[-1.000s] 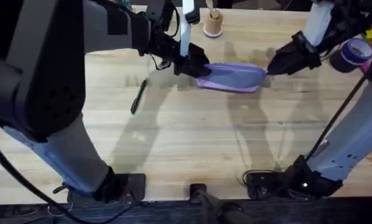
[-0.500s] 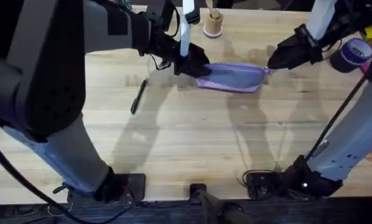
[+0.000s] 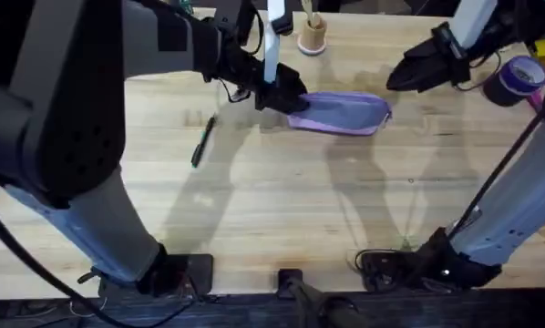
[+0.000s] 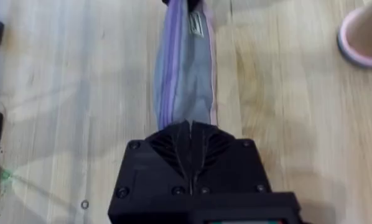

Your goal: Unzip the bag, pick up the pens from the table one at a time and place them inside, then zip the bag closed.

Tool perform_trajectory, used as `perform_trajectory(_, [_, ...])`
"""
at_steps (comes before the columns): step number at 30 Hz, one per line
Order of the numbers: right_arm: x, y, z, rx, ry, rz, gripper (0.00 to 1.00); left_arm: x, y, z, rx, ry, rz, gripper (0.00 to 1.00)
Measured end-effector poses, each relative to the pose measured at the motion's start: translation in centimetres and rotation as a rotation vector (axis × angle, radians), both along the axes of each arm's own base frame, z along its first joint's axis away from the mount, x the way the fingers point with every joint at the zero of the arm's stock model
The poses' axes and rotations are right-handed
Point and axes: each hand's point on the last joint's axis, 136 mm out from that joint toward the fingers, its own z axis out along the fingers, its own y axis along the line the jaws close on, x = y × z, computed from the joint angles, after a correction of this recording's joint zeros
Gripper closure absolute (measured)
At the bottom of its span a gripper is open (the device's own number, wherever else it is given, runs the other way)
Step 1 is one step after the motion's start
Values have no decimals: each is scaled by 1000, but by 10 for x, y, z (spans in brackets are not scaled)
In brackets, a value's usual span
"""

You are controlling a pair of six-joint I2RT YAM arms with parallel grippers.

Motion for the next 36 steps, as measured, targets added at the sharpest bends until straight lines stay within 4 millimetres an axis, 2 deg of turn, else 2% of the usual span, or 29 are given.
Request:
perform_trajectory(5, [-2,22,10,-2,-27,54,972,0,0,0,0,0,0,959])
perform_trajectory(9, [-3,31,16,-4,-44,77,972,0,0,0,0,0,0,959])
perform_trajectory(20, [0,28,20,-14,-57,64,961,0,0,0,0,0,0,958])
perform_trajectory(27, [-2,10,15,-54,-46,44,935,0,0,0,-1,0,0,958])
perform_trajectory(29, [-2,2,15,-60,-42,24,860,0,0,0,-1,0,0,958])
perform_trajectory(31, [-2,-7,14,-65,-37,0,720,0,0,0,-1,0,0,958])
perform_trajectory(35, [-3,-26,14,-71,-34,-50,159,0,0,0,-1,1,0,958])
perform_trajectory(36, [-3,-32,14,-71,-35,-64,46,0,0,0,-1,0,0,958])
